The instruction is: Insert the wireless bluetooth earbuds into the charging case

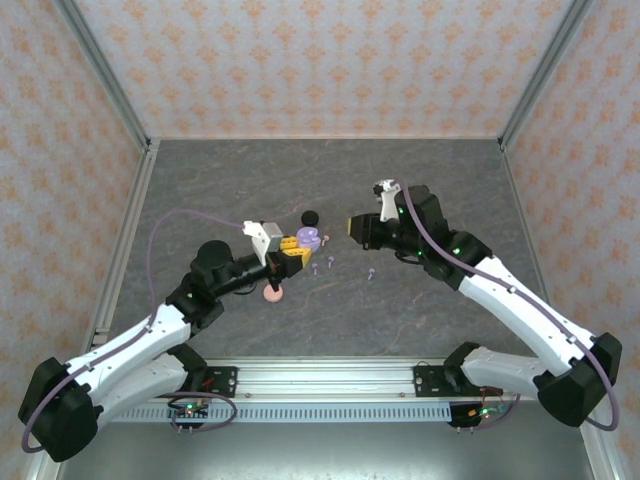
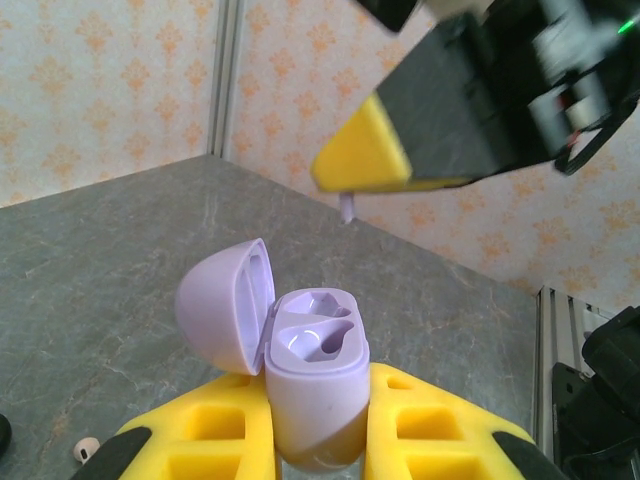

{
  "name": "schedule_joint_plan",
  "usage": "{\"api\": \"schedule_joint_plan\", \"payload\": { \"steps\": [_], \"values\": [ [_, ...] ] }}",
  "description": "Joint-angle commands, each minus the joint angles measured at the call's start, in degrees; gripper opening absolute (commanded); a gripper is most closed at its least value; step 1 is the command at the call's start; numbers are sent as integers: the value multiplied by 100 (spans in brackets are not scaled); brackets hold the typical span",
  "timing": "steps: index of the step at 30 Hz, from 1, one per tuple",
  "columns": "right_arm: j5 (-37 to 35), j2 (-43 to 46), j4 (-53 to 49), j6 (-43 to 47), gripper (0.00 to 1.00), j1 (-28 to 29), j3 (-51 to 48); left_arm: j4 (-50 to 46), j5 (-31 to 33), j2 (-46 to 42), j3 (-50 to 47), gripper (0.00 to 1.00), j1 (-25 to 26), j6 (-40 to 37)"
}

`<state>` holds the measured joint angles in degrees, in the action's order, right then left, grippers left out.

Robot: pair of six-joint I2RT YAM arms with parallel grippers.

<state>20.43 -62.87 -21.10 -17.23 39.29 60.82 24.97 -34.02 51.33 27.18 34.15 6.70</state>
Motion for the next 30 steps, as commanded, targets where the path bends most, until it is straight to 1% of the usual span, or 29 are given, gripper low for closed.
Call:
{"api": "schedule_joint_plan", "payload": {
  "steps": [1,5,11,20,30],
  "values": [
    [-174,23,707,-152,19,447,233,353,-56,13,218,0,50,-143],
    [-659,-64,971,-111,18,903,298,333,-34,10,208,0,74,-157],
    [-907,-304,1013,-68,18,1182,393,319,-19,0,209,0,79,-151],
    [-941,-616,863,-80,18,1344,446,327,1,-12,200,0,83,-152],
    [-922,-617,552,-70,18,1358,413,300,45,-35,191,0,83,-168]
  ]
}}
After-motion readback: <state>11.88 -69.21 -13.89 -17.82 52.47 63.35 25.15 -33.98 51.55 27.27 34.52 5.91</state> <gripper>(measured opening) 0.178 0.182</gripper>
